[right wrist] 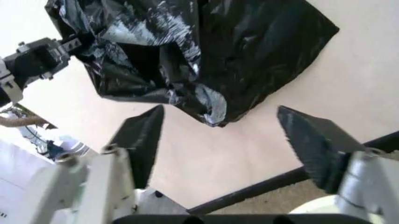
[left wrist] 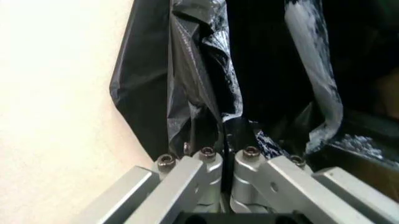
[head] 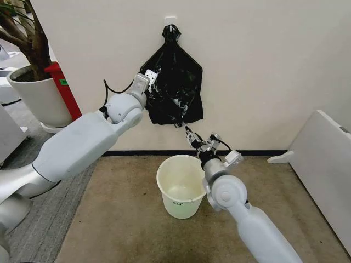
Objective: Place the garbage bag over the trash bin.
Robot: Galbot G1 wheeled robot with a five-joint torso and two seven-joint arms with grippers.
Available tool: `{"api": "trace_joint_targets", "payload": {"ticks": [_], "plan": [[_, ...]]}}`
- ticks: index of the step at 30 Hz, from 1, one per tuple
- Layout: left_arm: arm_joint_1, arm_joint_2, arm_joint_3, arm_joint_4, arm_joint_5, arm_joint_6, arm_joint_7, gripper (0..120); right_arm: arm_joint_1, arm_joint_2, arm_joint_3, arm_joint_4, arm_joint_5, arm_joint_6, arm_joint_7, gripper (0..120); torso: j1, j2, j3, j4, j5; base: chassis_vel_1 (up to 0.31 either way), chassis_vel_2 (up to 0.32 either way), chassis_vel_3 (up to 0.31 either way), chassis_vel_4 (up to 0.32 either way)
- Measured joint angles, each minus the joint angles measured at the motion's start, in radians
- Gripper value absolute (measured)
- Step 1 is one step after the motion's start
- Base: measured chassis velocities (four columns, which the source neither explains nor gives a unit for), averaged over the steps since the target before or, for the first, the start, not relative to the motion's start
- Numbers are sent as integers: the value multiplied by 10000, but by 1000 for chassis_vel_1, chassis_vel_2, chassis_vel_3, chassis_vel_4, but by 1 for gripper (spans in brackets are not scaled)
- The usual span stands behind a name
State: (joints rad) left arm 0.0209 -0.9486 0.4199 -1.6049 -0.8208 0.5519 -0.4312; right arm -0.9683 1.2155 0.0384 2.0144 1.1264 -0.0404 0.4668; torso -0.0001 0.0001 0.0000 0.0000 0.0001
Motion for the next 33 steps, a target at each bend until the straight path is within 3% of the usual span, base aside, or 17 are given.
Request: {"api": "trace_joint_targets", "payload": {"ticks": [3,8,12,16,19,23,33], "plan": [[-77,-5,0,-55,-172,37,-63,0,-247,-203,143,392,-311,-113,-234,84,0,0,0,0,0,0,0,0,0],[-129,129,-5,-153,-363,70,-67,0,-343,-562,302,970,-830,-344,-544,98,0,0,0,-1,-1,0,0,0,0],[-130,307,-41,-301,-516,74,-64,0,-28,-794,329,1095,-1834,-635,-716,100,0,0,-1,-1,-1,0,0,0,0],[-80,550,-58,-485,-771,45,-42,0,1000,-903,62,530,-3909,-940,-852,100,0,-1,1,2,-1,0,0,0,0],[-66,585,-59,-520,-831,26,-39,0,1300,-882,-41,371,-4325,-1012,-860,100,0,-1,2,2,-2,0,0,0,0],[0,651,-59,-648,-1086,-77,-16,0,3454,-386,-1270,-444,-5174,-1706,-298,100,0,-1,2,3,-4,0,0,0,0],[157,786,-298,-730,-1126,-246,147,0,5133,901,-2434,-2285,-5335,-2351,501,100,0,-3,2,4,-5,0,0,0,0]]}}
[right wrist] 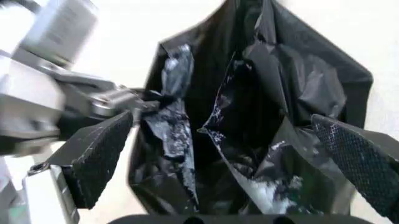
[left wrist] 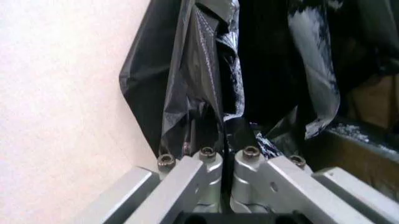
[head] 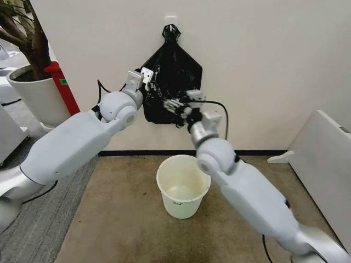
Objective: Place the garbage bag over the trash bin.
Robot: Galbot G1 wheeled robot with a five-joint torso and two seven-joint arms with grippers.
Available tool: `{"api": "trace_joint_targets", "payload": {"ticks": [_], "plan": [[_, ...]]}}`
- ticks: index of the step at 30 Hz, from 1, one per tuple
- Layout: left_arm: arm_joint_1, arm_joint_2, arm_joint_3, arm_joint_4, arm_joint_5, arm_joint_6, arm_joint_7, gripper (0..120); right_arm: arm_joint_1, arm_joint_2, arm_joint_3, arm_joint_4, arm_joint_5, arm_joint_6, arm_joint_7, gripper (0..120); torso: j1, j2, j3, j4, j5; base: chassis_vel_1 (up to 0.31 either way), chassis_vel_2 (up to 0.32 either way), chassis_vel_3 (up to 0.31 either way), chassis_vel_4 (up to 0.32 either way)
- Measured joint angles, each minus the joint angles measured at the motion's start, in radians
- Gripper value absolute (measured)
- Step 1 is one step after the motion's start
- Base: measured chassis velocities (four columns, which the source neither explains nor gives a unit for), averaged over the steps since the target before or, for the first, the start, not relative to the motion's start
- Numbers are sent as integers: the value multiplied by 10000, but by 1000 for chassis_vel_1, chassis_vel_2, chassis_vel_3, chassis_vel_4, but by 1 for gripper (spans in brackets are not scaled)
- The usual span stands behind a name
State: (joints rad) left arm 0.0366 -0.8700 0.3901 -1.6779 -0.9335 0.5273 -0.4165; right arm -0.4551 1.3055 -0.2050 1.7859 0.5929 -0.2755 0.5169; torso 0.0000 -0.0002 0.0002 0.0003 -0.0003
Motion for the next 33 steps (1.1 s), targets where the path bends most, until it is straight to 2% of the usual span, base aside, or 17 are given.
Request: {"api": "trace_joint_targets", "payload": {"ticks": [7,24,26,33], "plan": [[100,110,-158,-186,-16,-49,120,0,239,344,-44,-827,-379,-33,117,100,0,0,-2,-6,3,0,0,0,0],[283,86,-385,-206,37,-148,261,0,1137,1407,53,-2624,-1742,-712,1079,100,0,0,-1,-3,3,0,0,0,0],[283,84,-424,-200,41,-153,266,0,1145,1423,43,-2653,-1804,-784,1174,100,0,0,-1,-3,3,0,0,0,0],[284,93,-482,-110,77,-188,317,0,994,1364,-223,-1793,-685,-1072,1841,100,0,0,-3,-2,3,0,0,0,0]]}}
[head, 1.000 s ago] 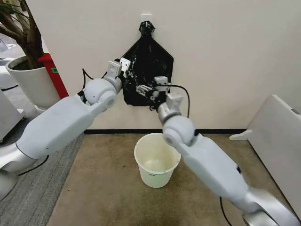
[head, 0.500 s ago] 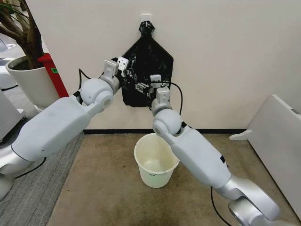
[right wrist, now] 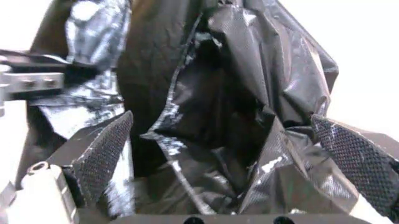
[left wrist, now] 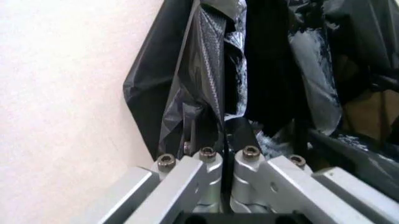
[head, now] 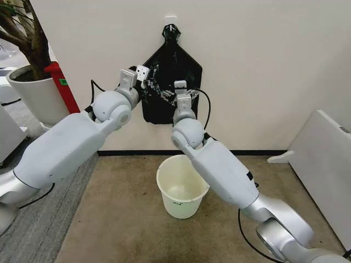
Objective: Place the garbage bag over the trash bin.
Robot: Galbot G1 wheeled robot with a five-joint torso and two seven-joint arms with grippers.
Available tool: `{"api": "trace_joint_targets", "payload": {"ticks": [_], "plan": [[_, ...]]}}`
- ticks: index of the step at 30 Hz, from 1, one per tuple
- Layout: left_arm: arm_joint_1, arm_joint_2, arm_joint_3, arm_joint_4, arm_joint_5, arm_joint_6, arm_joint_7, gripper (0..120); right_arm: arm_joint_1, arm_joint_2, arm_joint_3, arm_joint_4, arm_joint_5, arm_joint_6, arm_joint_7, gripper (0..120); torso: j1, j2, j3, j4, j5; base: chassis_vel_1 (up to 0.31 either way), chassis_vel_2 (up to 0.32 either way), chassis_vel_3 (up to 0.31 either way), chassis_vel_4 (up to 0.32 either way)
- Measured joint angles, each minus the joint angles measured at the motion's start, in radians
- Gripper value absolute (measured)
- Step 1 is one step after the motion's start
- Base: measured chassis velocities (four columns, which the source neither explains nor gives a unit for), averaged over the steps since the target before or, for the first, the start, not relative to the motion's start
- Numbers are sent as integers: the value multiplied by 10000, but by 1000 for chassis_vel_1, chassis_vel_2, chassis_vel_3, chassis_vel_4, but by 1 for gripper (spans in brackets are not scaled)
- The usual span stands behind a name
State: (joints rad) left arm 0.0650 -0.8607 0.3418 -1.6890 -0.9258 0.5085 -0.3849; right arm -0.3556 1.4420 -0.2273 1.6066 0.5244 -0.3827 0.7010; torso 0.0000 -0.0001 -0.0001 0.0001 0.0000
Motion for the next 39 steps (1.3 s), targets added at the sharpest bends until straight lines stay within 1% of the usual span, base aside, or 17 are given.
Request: {"api": "trace_joint_targets", "payload": {"ticks": [4,12,19,23,26,29,30,31,32,33,35,37,38,39], "plan": [[40,-18,-23,85,97,-46,68,0,-91,-62,-141,236,175,-167,224,100,0,0,0,-1,0,0,0,0,0],[55,-57,-45,156,122,-79,128,0,-354,-62,-286,61,-349,-401,281,100,0,0,0,-1,0,0,0,0,0],[64,-87,-62,131,129,-95,150,0,-306,46,-78,-753,-1716,-296,48,100,0,1,0,-2,0,0,0,0,0],[90,-86,-75,102,130,-102,151,0,-285,47,12,-954,-2032,-238,-64,100,0,1,1,-2,0,0,0,0,0],[130,-64,-120,39,132,-106,151,0,-277,48,170,-1278,-2402,-99,-192,93,0,2,1,-2,0,0,0,0,0],[149,-23,-147,-37,131,-108,151,0,-277,43,283,-1428,-2564,0,-250,79,0,2,1,-2,0,0,0,0,0],[149,-23,-147,-37,131,-108,151,0,-277,43,283,-1428,-2564,0,-250,79,0,2,1,-2,0,0,0,0,0],[149,-9,-151,-48,131,-108,150,0,-278,26,295,-1432,-2575,28,-267,74,0,2,1,-2,1,0,0,0,0],[149,-7,-152,-49,131,-108,149,0,-278,18,296,-1433,-2577,40,-270,73,0,2,1,-1,0,0,0,0,0],[150,7,-158,-55,129,-108,146,0,-278,4,299,-1425,-2576,82,-271,66,0,2,1,-2,0,0,0,0,0],[170,36,-171,-71,129,-108,142,0,-278,-27,300,-1326,-2538,150,-259,59,0,2,1,-2,0,0,0,0,0],[217,63,-182,-97,130,-108,138,0,-278,-78,285,-1187,-2454,180,-241,50,0,2,1,-2,0,0,0,0,0],[243,77,-185,-117,129,-108,136,0,-278,-104,267,-1130,-2416,195,-238,46,0,2,1,-1,0,0,0,0,0],[243,77,-185,-117,129,-108,136,0,-278,-104,267,-1130,-2416,195,-238,46,0,2,1,-1,0,0,0,0,0]]}}
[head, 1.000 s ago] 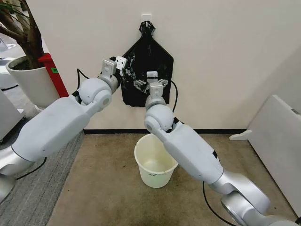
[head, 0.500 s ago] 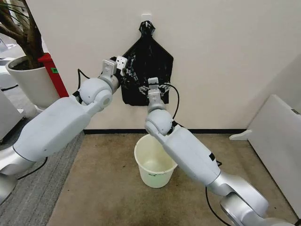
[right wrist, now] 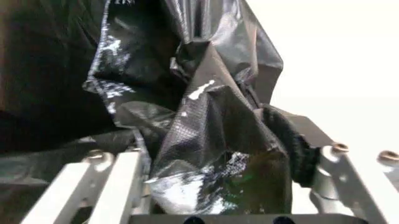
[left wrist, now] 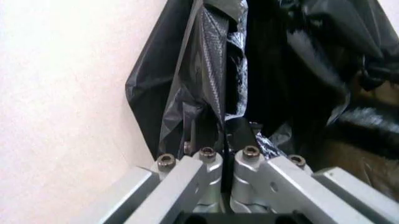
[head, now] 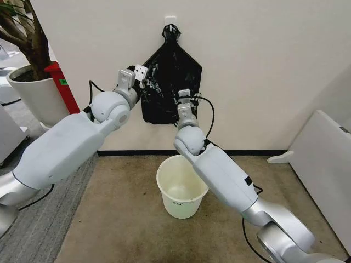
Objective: Place the garbage bag over the trash bin.
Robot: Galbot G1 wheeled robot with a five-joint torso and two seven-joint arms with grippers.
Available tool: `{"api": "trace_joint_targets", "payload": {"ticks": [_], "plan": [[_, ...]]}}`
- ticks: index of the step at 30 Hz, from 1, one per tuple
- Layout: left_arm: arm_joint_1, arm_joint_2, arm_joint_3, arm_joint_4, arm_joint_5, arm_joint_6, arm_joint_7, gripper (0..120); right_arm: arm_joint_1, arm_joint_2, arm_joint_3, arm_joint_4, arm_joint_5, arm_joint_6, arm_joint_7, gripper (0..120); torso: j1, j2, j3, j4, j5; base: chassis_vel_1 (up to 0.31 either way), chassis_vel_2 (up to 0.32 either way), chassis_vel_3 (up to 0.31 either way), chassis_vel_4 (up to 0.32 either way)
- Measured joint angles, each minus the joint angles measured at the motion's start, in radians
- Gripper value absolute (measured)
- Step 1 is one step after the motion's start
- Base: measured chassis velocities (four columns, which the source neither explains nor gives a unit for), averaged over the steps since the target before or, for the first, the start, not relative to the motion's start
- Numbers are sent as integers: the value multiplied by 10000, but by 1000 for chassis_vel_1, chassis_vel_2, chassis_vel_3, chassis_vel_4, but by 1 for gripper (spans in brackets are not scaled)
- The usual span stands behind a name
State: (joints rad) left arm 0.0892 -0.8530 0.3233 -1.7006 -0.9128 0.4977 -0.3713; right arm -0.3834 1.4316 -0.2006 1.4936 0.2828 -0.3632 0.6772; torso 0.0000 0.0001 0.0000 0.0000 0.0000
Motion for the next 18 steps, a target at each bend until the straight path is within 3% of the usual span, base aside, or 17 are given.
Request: {"api": "trace_joint_targets", "payload": {"ticks": [12,18], "plan": [[250,295,-256,-206,-39,-99,-14,0,-31,-66,265,295,1328,154,93,1,0,0,0,-1,1,0,0,0,0],[466,453,-635,-230,-216,-198,-21,0,35,-139,551,600,3070,436,491,0,0,0,0,1,0,0,0,0,0]]}}
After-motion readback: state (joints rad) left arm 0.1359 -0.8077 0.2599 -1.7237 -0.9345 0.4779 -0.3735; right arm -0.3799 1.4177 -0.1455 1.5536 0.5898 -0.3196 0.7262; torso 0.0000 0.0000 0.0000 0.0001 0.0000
